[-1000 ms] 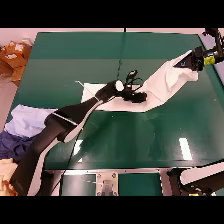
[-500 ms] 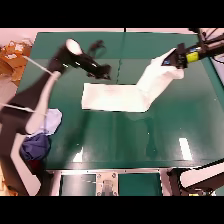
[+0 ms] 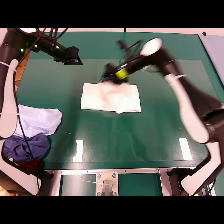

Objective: Fold the shirts.

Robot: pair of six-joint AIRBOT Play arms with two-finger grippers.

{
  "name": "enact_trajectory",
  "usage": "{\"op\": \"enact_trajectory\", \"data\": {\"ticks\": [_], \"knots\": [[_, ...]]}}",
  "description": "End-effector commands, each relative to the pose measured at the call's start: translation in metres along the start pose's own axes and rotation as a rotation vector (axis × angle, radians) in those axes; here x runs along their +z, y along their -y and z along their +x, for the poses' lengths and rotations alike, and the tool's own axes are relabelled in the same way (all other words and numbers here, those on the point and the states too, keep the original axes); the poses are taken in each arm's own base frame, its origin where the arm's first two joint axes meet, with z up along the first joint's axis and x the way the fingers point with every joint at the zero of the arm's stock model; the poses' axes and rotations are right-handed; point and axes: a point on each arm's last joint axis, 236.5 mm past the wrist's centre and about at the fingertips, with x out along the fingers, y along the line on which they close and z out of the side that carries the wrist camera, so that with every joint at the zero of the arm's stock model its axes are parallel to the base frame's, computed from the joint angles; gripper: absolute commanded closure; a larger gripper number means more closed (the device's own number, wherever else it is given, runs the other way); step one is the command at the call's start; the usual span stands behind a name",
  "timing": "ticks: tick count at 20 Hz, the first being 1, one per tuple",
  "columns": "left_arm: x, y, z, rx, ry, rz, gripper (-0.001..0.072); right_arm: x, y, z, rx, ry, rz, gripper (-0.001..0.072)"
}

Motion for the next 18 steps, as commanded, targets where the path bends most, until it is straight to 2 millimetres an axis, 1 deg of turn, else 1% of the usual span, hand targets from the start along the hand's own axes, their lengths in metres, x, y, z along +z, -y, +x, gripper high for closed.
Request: {"op": "enact_trajectory", "data": {"ticks": [1, 2, 3, 4, 6, 7, 9, 10, 11, 12, 13, 14, 15, 16, 18], "knots": [[-0.006, -0.004, -0.007, 0.007, -0.020, 0.042, 0.0683, 0.023, -0.040, 0.083, 0.038, 0.208, -0.020, 0.0150], [-0.007, -0.004, -0.007, 0.007, -0.024, 0.042, 0.0683, 0.030, -0.041, 0.081, 0.046, 0.234, 0.002, 0.0150], [-0.009, -0.005, -0.007, 0.010, -0.034, 0.043, 0.0683, 0.035, -0.037, 0.069, 0.043, 0.236, 0.010, 0.0153], [-0.012, -0.004, -0.007, 0.008, -0.045, 0.043, 0.0683, 0.040, -0.026, 0.052, 0.029, 0.227, 0.020, 0.0155], [-0.014, -0.005, -0.007, 0.012, -0.055, 0.043, 0.0683, 0.051, 0.012, 0.003, -0.043, 0.211, 0.039, 0.0159], [-0.015, -0.008, -0.007, 0.024, -0.057, 0.044, 0.0683, 0.055, 0.034, -0.023, -0.085, 0.207, 0.056, 0.0160], [-0.015, -0.010, -0.007, 0.031, -0.059, 0.043, 0.0683, 0.056, 0.093, -0.081, -0.213, 0.195, 0.104, 0.0163], [-0.015, -0.010, -0.007, 0.031, -0.060, 0.043, 0.0683, 0.051, 0.129, -0.110, -0.301, 0.176, 0.132, 0.0187], [-0.015, -0.010, -0.007, 0.031, -0.060, 0.043, 0.0683, 0.043, 0.160, -0.134, -0.372, 0.151, 0.146, 0.0283], [-0.015, -0.010, -0.007, 0.031, -0.060, 0.040, 0.0683, 0.033, 0.190, -0.155, -0.428, 0.121, 0.182, 0.0294], [-0.015, -0.010, -0.007, 0.031, -0.060, 0.034, 0.0683, 0.022, 0.210, -0.165, -0.440, 0.092, 0.214, 0.0288], [-0.015, -0.010, -0.007, 0.031, -0.060, 0.034, 0.0683, 0.010, 0.228, -0.166, -0.433, 0.058, 0.240, 0.0241], [-0.015, -0.010, -0.007, 0.031, -0.059, 0.034, 0.0683, -0.002, 0.241, -0.161, -0.417, 0.028, 0.267, 0.0136], [-0.015, -0.010, -0.007, 0.031, -0.059, 0.034, 0.0683, -0.013, 0.253, -0.149, -0.394, 0.006, 0.299, 0.0116], [-0.015, -0.010, -0.007, 0.031, -0.059, 0.034, 0.0683, -0.029, 0.262, -0.115, -0.320, -0.012, 0.316, 0.0110]]}}
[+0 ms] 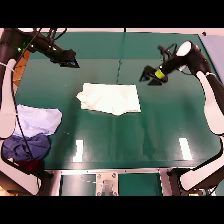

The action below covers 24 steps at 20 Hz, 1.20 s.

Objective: Fold the shirts.

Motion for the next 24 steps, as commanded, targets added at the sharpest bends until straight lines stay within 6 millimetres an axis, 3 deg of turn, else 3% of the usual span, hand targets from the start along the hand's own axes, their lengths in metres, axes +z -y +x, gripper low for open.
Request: {"op": "enact_trajectory", "data": {"ticks": [1, 3, 5, 8, 9, 10, 11, 14, 16, 18, 19, 21, 24], "knots": [[0.000, 0.000, -0.001, 0.002, 0.001, -0.005, 0.0683, -0.030, 0.021, 0.042, 0.092, -0.072, 0.034, 0.0110], [0.000, 0.000, -0.001, 0.002, 0.001, -0.005, 0.0683, -0.043, 0.009, 0.071, 0.189, -0.095, 0.053, 0.0110], [0.000, 0.000, -0.001, 0.001, 0.002, -0.005, 0.0683, -0.054, -0.016, 0.090, 0.311, -0.126, 0.064, 0.0110], [0.000, 0.000, -0.001, 0.001, 0.001, -0.011, 0.0683, -0.058, -0.062, 0.101, 0.448, -0.132, 0.037, 0.0111], [0.000, 0.000, -0.001, 0.001, 0.001, -0.013, 0.0683, -0.058, -0.077, 0.100, 0.486, -0.126, 0.028, 0.0142], [0.000, 0.000, -0.001, 0.001, 0.001, -0.013, 0.0683, -0.055, -0.097, 0.093, 0.540, -0.109, -0.007, 0.0444], [0.000, 0.000, -0.001, 0.001, 0.000, -0.013, 0.0683, -0.048, -0.114, 0.082, 0.592, -0.087, -0.034, 0.0686], [-0.004, 0.001, -0.001, -0.004, -0.017, -0.013, 0.0683, -0.008, -0.152, 0.019, 0.697, 0.033, -0.106, 0.0694], [-0.008, 0.002, -0.001, -0.008, -0.033, -0.013, 0.0683, 0.027, -0.154, -0.047, 0.719, 0.172, -0.114, 0.0694], [-0.012, 0.003, -0.001, -0.013, -0.050, -0.013, 0.0683, 0.059, -0.132, -0.122, 0.724, 0.325, -0.079, 0.0695], [-0.013, 0.003, -0.001, -0.014, -0.054, -0.013, 0.0683, 0.070, -0.110, -0.158, 0.718, 0.401, -0.036, 0.0694], [-0.014, 0.004, -0.001, -0.015, -0.058, -0.013, 0.0683, 0.084, -0.052, -0.212, 0.672, 0.521, 0.079, 0.0695], [-0.013, 0.005, -0.001, -0.021, -0.056, -0.013, 0.0683, 0.083, 0.065, -0.279, 0.537, 0.697, 0.298, 0.0695]]}}
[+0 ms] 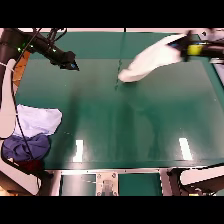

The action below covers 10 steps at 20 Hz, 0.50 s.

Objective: Fold the shirts.

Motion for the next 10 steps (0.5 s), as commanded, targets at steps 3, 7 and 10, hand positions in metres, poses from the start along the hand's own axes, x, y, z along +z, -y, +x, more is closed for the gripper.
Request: {"op": "enact_trajectory", "data": {"ticks": [3, 7, 10], "knots": [[-0.001, 0.002, -0.001, -0.007, -0.004, -0.001, 0.0683, 0.059, 0.114, -0.201, -0.324, 0.384, 0.257, 0.0695], [0.002, 0.001, -0.001, -0.004, 0.007, -0.008, 0.0683, -0.016, 0.227, -0.307, -0.532, 0.544, 0.554, 0.0697], [0.001, 0.001, -0.001, -0.005, 0.006, -0.008, 0.0683, -0.085, 0.274, -0.359, -0.574, 0.703, 0.771, 0.0695]]}}
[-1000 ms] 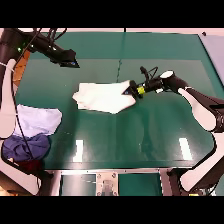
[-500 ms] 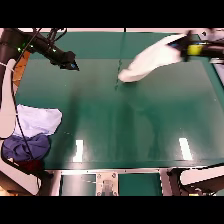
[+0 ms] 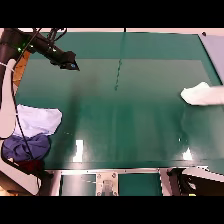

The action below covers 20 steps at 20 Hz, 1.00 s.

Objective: Fold the shirts.

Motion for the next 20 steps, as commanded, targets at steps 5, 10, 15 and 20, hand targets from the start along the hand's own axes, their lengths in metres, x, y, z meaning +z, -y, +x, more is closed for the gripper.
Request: {"op": "enact_trajectory", "data": {"ticks": [5, 10, 15, 20], "knots": [[0.000, 0.000, 0.000, 0.000, 0.002, -0.001, 0.0683, -0.030, 0.203, -0.078, -0.346, 0.152, 0.331, 0.0694], [-0.002, 0.000, 0.000, -0.002, -0.008, 0.000, 0.0683, -0.057, 0.263, -0.103, -0.631, 0.065, 0.243, 0.0340], [0.007, -0.001, -0.003, 0.011, 0.034, 0.004, 0.0683, -0.062, 0.262, -0.133, -0.766, 0.008, 0.254, 0.0299], [0.041, 0.009, -0.058, 0.121, 0.243, 0.056, 0.0685, -0.053, 0.086, -0.041, -0.517, -0.090, -0.284, 0.0693]]}}
